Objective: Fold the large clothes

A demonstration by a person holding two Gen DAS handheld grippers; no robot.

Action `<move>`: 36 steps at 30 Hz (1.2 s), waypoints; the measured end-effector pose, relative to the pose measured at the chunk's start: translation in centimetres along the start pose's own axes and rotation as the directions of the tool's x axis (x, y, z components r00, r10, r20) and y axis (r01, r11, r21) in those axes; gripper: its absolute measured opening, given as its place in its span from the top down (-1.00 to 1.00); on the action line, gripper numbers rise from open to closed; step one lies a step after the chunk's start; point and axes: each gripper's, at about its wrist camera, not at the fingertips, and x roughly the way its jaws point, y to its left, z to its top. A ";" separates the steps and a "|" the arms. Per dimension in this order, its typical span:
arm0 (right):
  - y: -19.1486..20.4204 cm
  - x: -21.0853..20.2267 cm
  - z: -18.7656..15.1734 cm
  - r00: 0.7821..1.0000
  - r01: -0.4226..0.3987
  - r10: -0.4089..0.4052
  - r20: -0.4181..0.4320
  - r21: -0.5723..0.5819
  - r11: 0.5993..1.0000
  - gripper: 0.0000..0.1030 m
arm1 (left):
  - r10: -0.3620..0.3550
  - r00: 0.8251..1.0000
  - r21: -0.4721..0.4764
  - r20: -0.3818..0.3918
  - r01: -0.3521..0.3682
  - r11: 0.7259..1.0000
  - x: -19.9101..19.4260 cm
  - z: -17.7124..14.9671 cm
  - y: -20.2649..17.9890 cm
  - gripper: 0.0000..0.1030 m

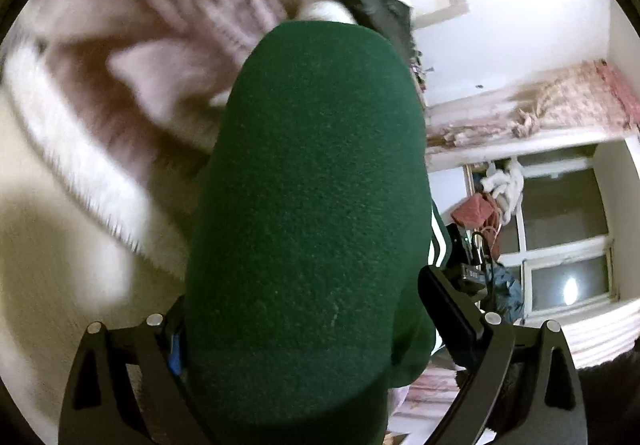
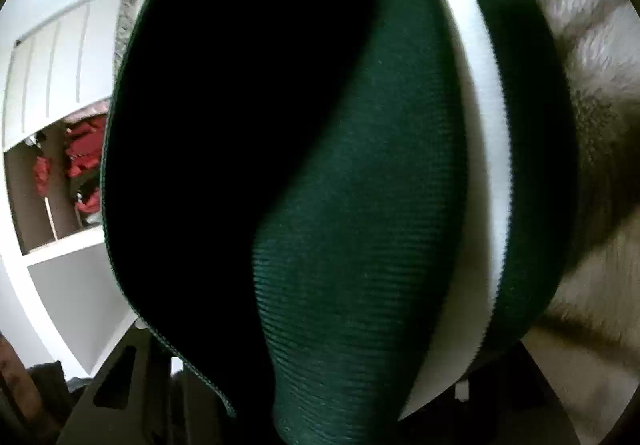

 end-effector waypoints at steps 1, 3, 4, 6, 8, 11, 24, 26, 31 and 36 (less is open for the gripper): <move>0.5 -0.3 -0.2 1.000 -0.011 0.011 0.010 -0.001 1.000 0.02 | -0.004 1.000 0.013 0.002 0.004 1.000 -0.1 0.5 -0.7 -0.87; 2.2 -1.1 -0.4 0.999 -0.031 0.031 0.038 -0.016 0.999 0.02 | -0.011 1.000 0.040 0.003 0.011 0.999 -0.4 1.7 -2.1 -0.87; 2.9 -1.5 -0.4 0.998 -0.040 0.041 0.049 -0.018 0.999 0.03 | -0.017 1.000 0.051 0.003 0.017 0.999 -0.4 2.2 -2.9 -0.87; 4.7 -2.5 -0.2 0.996 -0.044 0.047 0.071 -0.035 0.998 0.03 | -0.029 1.000 0.079 0.005 0.029 0.996 -0.6 3.8 -4.5 -0.87; 6.8 -3.7 0.4 0.994 -0.043 0.048 0.097 -0.052 0.998 0.03 | -0.040 0.999 0.103 0.005 0.040 0.994 -0.5 5.3 -6.1 -0.87; 10.2 -5.8 2.1 0.991 -0.028 0.039 0.130 -0.088 0.996 0.03 | -0.058 0.998 0.131 0.006 0.057 0.990 0.1 8.4 -8.4 -0.87; 22.2 -11.9 22.0 0.969 0.049 0.001 0.246 -0.198 0.979 0.03 | -0.083 0.995 0.229 0.051 0.069 0.971 7.8 29.6 -12.8 -0.86; 21.9 -11.4 26.1 0.968 0.065 -0.016 0.252 -0.185 0.981 0.03 | -0.065 0.997 0.216 0.036 0.055 0.975 10.1 31.9 -11.5 -0.86; 17.7 -6.5 32.4 0.970 0.101 -0.078 0.232 -0.087 0.991 0.04 | 0.068 0.996 0.139 -0.064 -0.059 0.989 17.5 35.8 -5.2 -0.86; 13.7 -3.2 34.4 0.971 0.072 -0.060 0.231 -0.041 0.997 -0.01 | 0.100 0.991 0.137 -0.085 -0.088 0.987 19.8 36.0 -2.1 -0.96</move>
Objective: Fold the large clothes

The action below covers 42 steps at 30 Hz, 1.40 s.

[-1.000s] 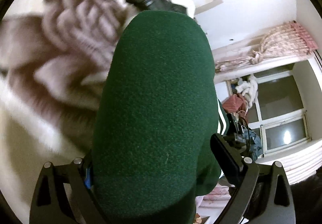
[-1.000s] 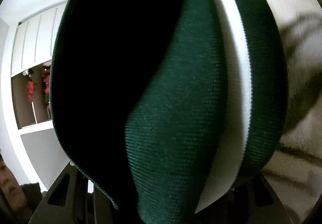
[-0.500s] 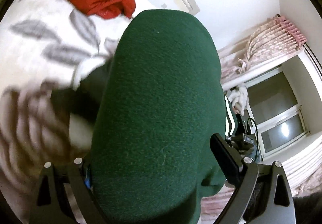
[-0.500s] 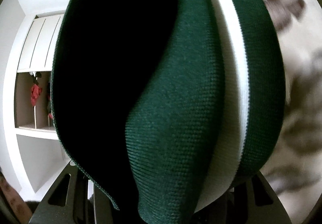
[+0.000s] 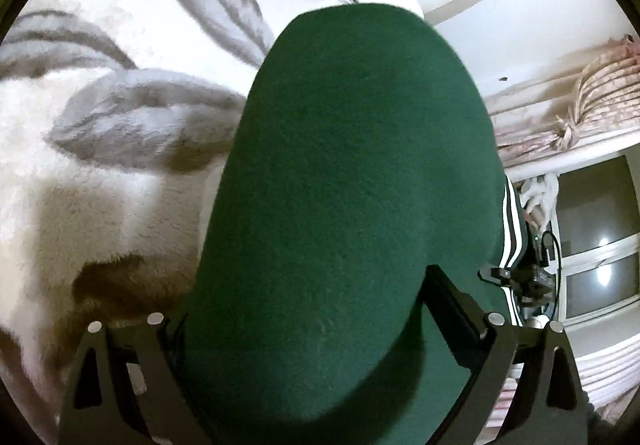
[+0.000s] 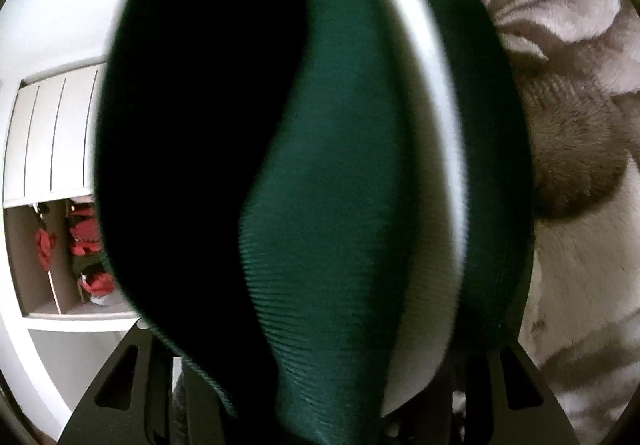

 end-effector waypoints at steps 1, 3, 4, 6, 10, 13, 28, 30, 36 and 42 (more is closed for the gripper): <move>-0.4 0.1 -0.5 1.000 -0.005 0.005 0.004 0.000 1.000 -0.01 | -0.006 1.000 -0.012 -0.006 0.006 1.000 0.2 -0.1 0.2 -0.96; -1.5 1.1 -0.9 0.999 -0.028 0.027 0.019 0.033 0.999 -0.01 | 0.019 1.000 -0.012 -0.012 -0.020 1.000 -0.2 0.2 -0.7 -0.95; -1.8 1.1 -1.7 0.999 -0.029 0.028 0.029 0.043 0.999 -0.01 | 0.043 0.999 0.001 -0.010 -0.043 0.999 -0.8 0.2 -1.6 -0.93; -0.6 1.1 -2.8 0.999 0.012 -0.014 0.041 0.045 0.999 -0.14 | 0.107 0.994 0.026 0.003 -0.107 0.994 -2.2 0.5 -3.7 -0.92; 5.9 1.0 -5.7 0.940 0.337 -0.329 0.093 -0.083 0.938 -0.54 | 0.254 0.965 0.099 0.069 -0.260 0.960 -4.6 -1.0 -7.4 -0.92; 10.3 1.5 -10.1 0.813 0.579 -0.546 0.204 -0.175 0.796 -0.69 | 0.390 0.901 0.153 0.188 -0.419 0.895 -6.6 -3.4 -10.4 -0.92; 21.4 -8.6 -24.6 0.312 0.925 -0.777 0.547 0.013 0.380 -0.77 | 0.576 0.713 0.205 0.399 -0.682 0.702 -13.7 -15.4 -24.3 -1.00; 24.2 -11.6 -28.0 0.297 0.926 -0.767 0.568 0.025 0.377 -0.77 | 0.579 0.706 0.192 0.407 -0.686 0.702 -15.3 -16.9 -26.0 -1.00; 31.2 -18.7 -37.3 0.283 0.920 -0.734 0.617 0.042 0.390 -0.77 | 0.554 0.704 0.189 0.445 -0.678 0.710 -21.4 -22.3 -31.9 -1.00; 38.1 -23.9 -46.9 0.261 0.924 -0.691 0.674 0.034 0.381 -0.77 | 0.546 0.683 0.175 0.485 -0.688 0.704 -27.6 -27.4 -37.3 -1.00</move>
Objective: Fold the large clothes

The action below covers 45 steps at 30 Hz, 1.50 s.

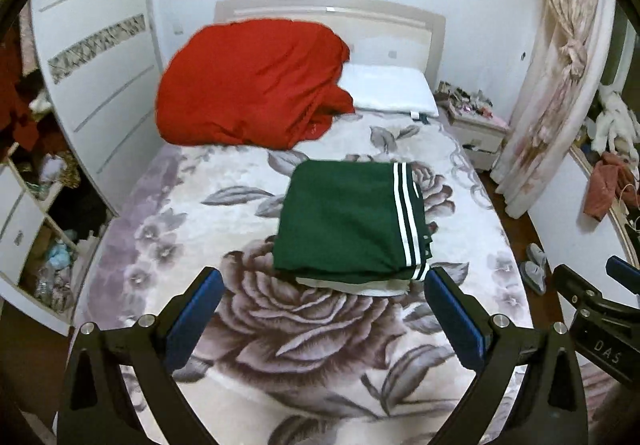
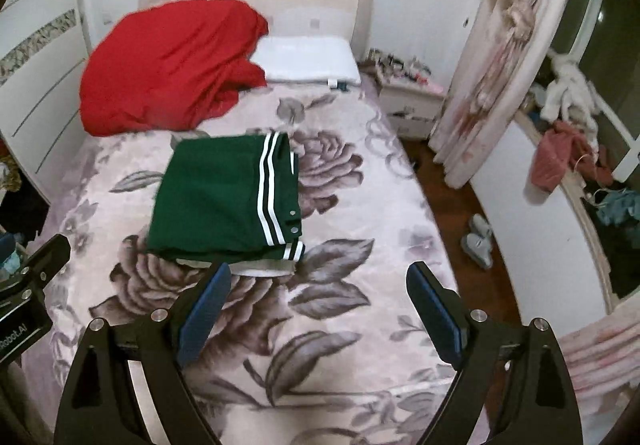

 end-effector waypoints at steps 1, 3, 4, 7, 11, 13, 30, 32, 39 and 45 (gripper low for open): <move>-0.5 -1.9 -0.2 1.000 -0.006 0.006 0.010 0.005 1.000 -0.77 | 0.003 1.000 0.001 0.016 -0.003 1.000 -2.1 -0.1 0.0 -1.00; -1.5 -5.4 -0.7 0.999 -0.023 0.022 0.027 0.006 1.000 -0.77 | 0.020 0.999 0.008 0.034 -0.020 1.000 -4.5 -0.3 -0.3 -1.00; -1.7 -7.4 -1.1 0.999 -0.023 0.022 0.041 0.003 1.000 -0.78 | 0.023 0.999 0.009 0.039 -0.024 1.000 -5.8 -0.5 -0.4 -1.00; -2.4 -11.7 -2.0 0.997 -0.045 0.045 0.056 0.002 0.999 -0.80 | 0.043 0.999 -0.005 0.031 -0.043 0.999 -8.8 -1.0 -0.4 -1.00; -3.4 -16.5 -2.8 0.995 -0.060 0.060 0.082 0.006 0.998 -0.80 | 0.052 0.998 -0.003 0.028 -0.052 0.999 -12.0 -1.7 -0.7 -1.00; -3.8 -18.8 -3.2 0.994 -0.064 0.064 0.090 0.001 0.998 -0.80 | 0.068 0.997 0.002 0.026 -0.069 0.998 -13.2 -2.0 -1.1 -1.00; -7.4 -28.4 -5.0 0.981 -0.075 0.075 0.180 -0.009 0.997 -0.86 | 0.065 0.991 -0.006 0.115 -0.065 0.998 -19.0 -3.9 -2.2 -1.00; -7.5 -28.8 -5.0 0.979 -0.083 0.084 0.184 -0.017 0.996 -0.87 | 0.067 0.990 -0.007 0.121 -0.067 0.998 -19.1 -4.0 -2.2 -1.00; -7.5 -29.6 -5.4 0.977 -0.089 0.090 0.194 -0.016 0.996 -0.88 | 0.080 0.985 -0.017 0.150 -0.079 0.997 -19.8 -4.2 -1.7 -1.00; -7.1 -30.2 -5.5 0.975 -0.095 0.096 0.202 -0.016 0.995 -0.89 | 0.082 0.983 -0.019 0.163 -0.080 0.997 -20.2 -4.2 -1.6 -1.00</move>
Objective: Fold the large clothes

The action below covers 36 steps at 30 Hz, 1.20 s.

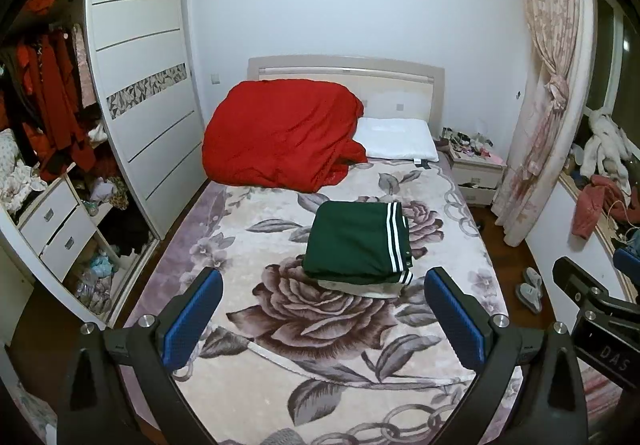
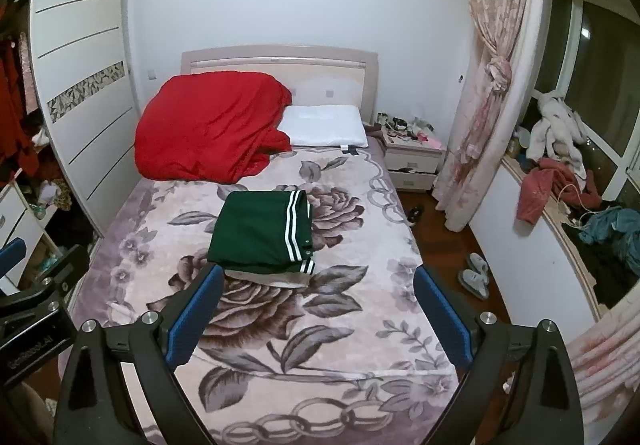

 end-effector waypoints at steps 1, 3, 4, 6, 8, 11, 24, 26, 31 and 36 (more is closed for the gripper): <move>0.0 -0.1 0.0 1.000 0.000 0.000 0.003 0.003 1.000 -0.89 | -0.003 1.000 -0.001 -0.001 0.003 1.000 0.0 0.1 0.0 -1.00; 0.1 -0.2 0.0 1.000 -0.001 0.001 0.005 0.003 1.000 -0.89 | -0.004 1.000 -0.002 0.002 0.004 1.000 0.0 0.1 0.0 -1.00; 0.1 -0.3 -0.1 1.000 -0.005 0.005 0.005 0.004 1.000 -0.89 | -0.003 1.000 -0.003 0.003 0.003 1.000 0.0 0.1 0.0 -1.00; 0.2 -0.2 0.0 1.000 -0.005 0.005 0.004 0.004 1.000 -0.89 | -0.002 1.000 -0.003 0.002 0.002 1.000 0.0 0.1 0.0 -1.00; 0.2 -0.4 -0.3 1.000 -0.004 0.004 0.004 0.004 1.000 -0.89 | 0.002 1.000 -0.001 0.001 -0.002 1.000 0.0 0.2 0.0 -1.00; 0.2 -0.2 0.2 1.000 -0.012 0.012 0.006 0.000 1.000 -0.90 | 0.010 1.000 0.000 0.002 -0.010 1.000 -0.1 0.2 0.0 -1.00; 0.3 0.3 1.3 1.000 -0.019 0.019 0.005 -0.004 1.000 -0.90 | 0.015 1.000 -0.008 0.014 -0.015 1.000 -0.2 0.5 0.2 -1.00; 0.3 0.4 1.3 1.000 -0.021 0.021 0.005 -0.005 1.000 -0.90 | 0.020 1.000 -0.004 0.017 -0.020 1.000 -0.3 0.6 0.2 -1.00; 0.3 0.4 1.1 1.000 -0.021 0.021 0.005 -0.001 1.000 -0.90 | 0.023 0.999 -0.002 0.024 -0.023 1.000 -0.6 0.7 -0.1 -1.00; 0.4 0.4 1.1 1.000 -0.022 0.022 0.006 0.001 1.000 -0.90 | 0.022 0.999 -0.002 0.026 -0.022 1.000 -0.6 0.7 -0.3 -1.00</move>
